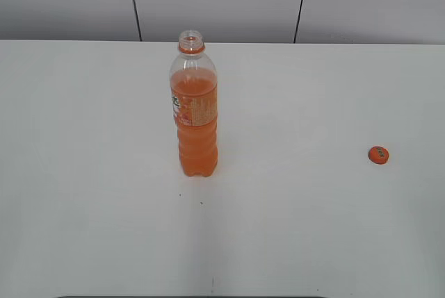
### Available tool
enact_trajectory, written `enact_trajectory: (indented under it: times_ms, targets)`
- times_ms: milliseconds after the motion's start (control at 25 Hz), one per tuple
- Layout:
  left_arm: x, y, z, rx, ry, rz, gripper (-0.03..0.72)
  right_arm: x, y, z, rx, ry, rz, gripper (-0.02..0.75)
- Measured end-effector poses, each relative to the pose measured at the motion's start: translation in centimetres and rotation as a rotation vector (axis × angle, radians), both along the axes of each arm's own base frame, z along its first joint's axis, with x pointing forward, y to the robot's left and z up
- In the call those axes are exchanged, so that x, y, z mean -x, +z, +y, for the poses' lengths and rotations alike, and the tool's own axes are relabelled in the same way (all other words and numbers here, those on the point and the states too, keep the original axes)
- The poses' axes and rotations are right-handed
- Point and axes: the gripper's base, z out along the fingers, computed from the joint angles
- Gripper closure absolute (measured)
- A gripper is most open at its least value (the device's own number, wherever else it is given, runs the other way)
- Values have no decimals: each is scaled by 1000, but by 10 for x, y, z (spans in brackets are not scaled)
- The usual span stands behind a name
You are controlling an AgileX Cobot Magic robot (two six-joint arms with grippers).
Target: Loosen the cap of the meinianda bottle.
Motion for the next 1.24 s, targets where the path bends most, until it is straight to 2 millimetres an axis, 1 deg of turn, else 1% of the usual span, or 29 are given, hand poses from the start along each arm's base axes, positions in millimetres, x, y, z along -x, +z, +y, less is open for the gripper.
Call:
enact_trajectory:
  times_ms: [1240]
  targets:
    - [0,0,0,1,-1,-1,180,1,0,-1,4,-6,-7,143]
